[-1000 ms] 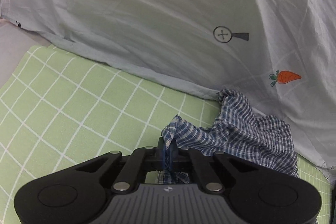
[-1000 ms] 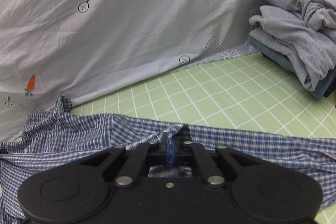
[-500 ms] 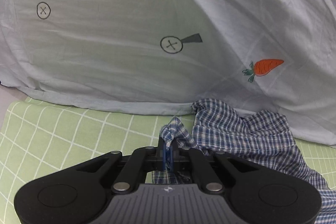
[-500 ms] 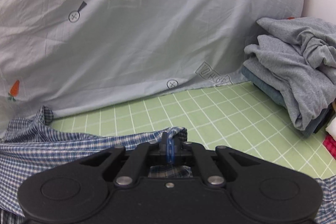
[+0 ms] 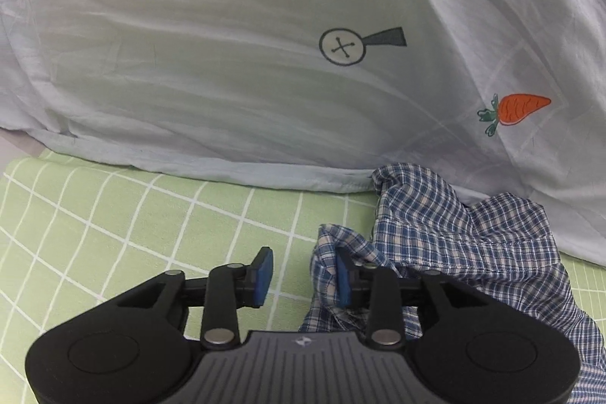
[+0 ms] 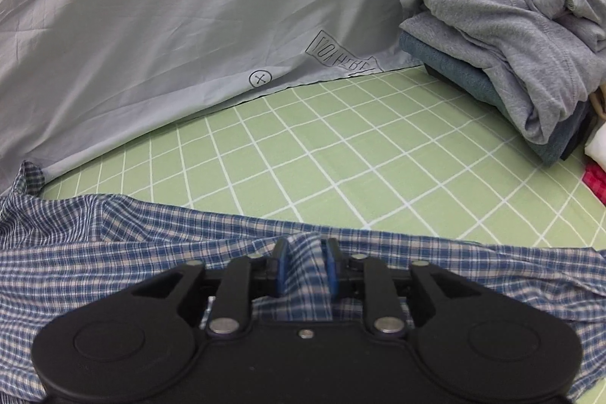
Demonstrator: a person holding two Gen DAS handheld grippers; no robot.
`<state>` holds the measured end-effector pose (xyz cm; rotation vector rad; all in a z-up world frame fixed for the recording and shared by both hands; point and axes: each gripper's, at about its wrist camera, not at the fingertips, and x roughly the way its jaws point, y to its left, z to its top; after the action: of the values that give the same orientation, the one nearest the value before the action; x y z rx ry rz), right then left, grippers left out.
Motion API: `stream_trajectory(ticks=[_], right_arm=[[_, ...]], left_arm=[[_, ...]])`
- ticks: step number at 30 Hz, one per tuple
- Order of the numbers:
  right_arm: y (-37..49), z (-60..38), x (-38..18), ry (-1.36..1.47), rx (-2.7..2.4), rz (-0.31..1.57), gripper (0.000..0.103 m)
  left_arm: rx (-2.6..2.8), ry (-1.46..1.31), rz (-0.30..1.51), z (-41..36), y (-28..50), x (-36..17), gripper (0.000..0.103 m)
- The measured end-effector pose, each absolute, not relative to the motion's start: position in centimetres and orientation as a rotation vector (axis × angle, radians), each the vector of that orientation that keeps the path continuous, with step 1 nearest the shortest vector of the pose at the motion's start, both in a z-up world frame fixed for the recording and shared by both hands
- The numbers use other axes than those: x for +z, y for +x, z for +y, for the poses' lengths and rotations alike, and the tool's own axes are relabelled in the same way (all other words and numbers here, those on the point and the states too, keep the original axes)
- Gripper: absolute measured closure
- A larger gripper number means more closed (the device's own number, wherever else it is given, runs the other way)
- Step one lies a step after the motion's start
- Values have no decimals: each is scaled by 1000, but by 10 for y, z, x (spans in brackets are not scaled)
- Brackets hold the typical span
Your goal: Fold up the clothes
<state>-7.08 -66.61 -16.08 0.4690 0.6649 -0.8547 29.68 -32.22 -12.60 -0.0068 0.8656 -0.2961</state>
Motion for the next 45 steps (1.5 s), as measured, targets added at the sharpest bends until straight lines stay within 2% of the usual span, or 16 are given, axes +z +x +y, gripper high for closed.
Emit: stream_trajectory(ticks=[1,3,9,11,12,14,16,21,30,35,38,39,40,41,43,45], right_arm=[[-75,-668,-157,493,-862,641,56],[-85,-671,-154,567,-854,599,51],[-92,-668,-167,641,-811,647,45],[-91,-665,-172,645,-800,662,45],[-91,-663,-172,634,-792,659,48],[-89,-659,-173,608,-782,658,64],[-87,-655,-172,602,-755,655,93],[-76,-617,-147,372,-783,636,98],[-79,-509,-86,226,-472,502,100],[-77,-442,-111,217,-277,631,99],[-78,-430,-134,271,-247,755,92],[-80,-428,-136,279,-244,774,85],[-83,-429,-134,287,-252,779,69],[-88,-430,-129,296,-271,764,59],[-101,-437,-116,297,-337,701,29],[-114,-451,-109,298,-427,651,16]], left_arm=[[-291,2,846,-319,292,-119,48],[-280,11,812,-313,280,-107,31],[-286,68,883,-296,221,-112,19],[-288,88,909,-291,201,-115,19],[-290,98,923,-288,191,-116,19],[-292,117,949,-283,171,-119,19],[-295,137,975,-278,151,-122,19],[-327,166,981,-272,115,-118,19],[-387,215,981,-263,52,-110,19],[-412,225,979,-259,28,-106,19],[-421,222,977,-257,20,-104,19],[-425,221,976,-257,17,-103,19],[-429,219,976,-257,15,-103,19],[-434,217,977,-258,12,-102,19],[-447,208,978,-259,9,-101,19],[-466,193,981,-263,7,-101,19]])
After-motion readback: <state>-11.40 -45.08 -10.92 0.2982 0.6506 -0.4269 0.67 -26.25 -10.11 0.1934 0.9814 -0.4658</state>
